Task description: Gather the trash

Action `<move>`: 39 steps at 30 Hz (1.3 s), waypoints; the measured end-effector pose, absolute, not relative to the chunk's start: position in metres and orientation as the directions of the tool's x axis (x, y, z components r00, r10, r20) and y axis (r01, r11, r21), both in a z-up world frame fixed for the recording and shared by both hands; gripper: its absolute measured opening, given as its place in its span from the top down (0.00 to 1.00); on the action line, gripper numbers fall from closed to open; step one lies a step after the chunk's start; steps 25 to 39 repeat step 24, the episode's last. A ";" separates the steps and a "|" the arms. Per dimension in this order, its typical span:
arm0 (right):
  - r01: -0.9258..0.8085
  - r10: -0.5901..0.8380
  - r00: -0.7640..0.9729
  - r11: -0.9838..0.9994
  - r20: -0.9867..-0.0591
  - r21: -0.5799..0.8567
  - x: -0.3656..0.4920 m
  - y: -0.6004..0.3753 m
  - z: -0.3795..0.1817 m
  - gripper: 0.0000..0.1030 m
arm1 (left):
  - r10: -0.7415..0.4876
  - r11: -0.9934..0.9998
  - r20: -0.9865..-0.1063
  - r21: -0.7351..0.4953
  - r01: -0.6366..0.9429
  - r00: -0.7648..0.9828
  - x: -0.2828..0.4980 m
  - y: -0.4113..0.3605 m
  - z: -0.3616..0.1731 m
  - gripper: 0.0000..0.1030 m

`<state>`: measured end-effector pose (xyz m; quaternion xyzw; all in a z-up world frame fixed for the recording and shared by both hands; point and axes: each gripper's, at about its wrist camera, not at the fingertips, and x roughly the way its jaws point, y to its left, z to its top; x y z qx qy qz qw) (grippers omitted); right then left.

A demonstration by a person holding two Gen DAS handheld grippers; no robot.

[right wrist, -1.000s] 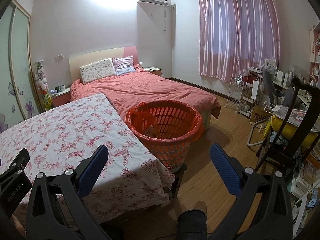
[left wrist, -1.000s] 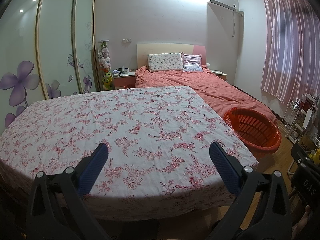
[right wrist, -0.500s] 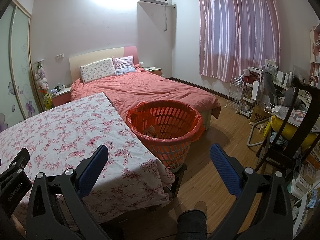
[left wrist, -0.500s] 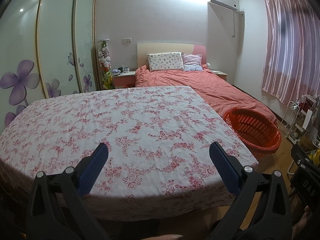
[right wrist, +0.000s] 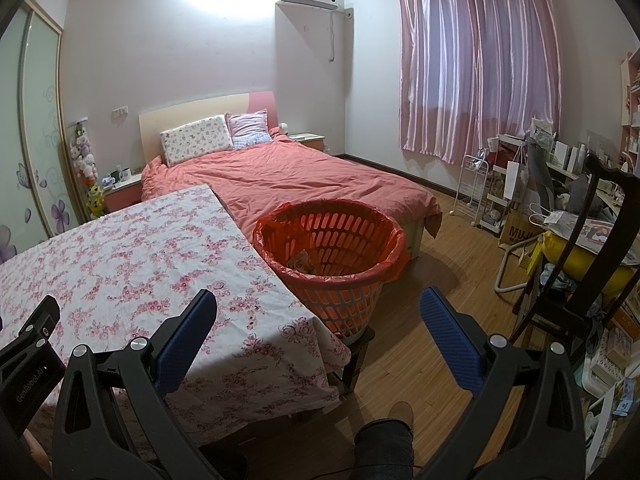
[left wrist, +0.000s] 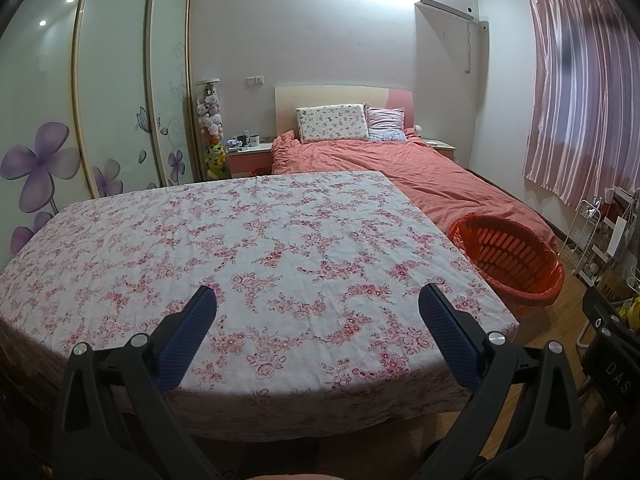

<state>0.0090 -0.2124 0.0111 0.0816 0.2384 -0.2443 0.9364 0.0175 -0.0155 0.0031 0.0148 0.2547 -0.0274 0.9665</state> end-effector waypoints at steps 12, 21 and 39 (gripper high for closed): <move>0.497 -0.419 0.767 0.867 -0.486 0.036 0.009 -0.213 0.011 0.02 | -0.044 0.998 -0.493 0.015 0.059 0.869 0.018 -0.016 0.004 0.04; 0.497 -0.419 0.767 0.867 -0.486 0.036 0.009 -0.212 0.011 0.02 | -0.044 0.998 -0.493 0.012 0.057 0.869 0.017 -0.014 0.004 0.04; 0.497 -0.419 0.767 0.867 -0.486 0.036 0.009 -0.212 0.011 0.02 | -0.044 0.998 -0.493 0.013 0.058 0.869 0.018 -0.013 0.004 0.04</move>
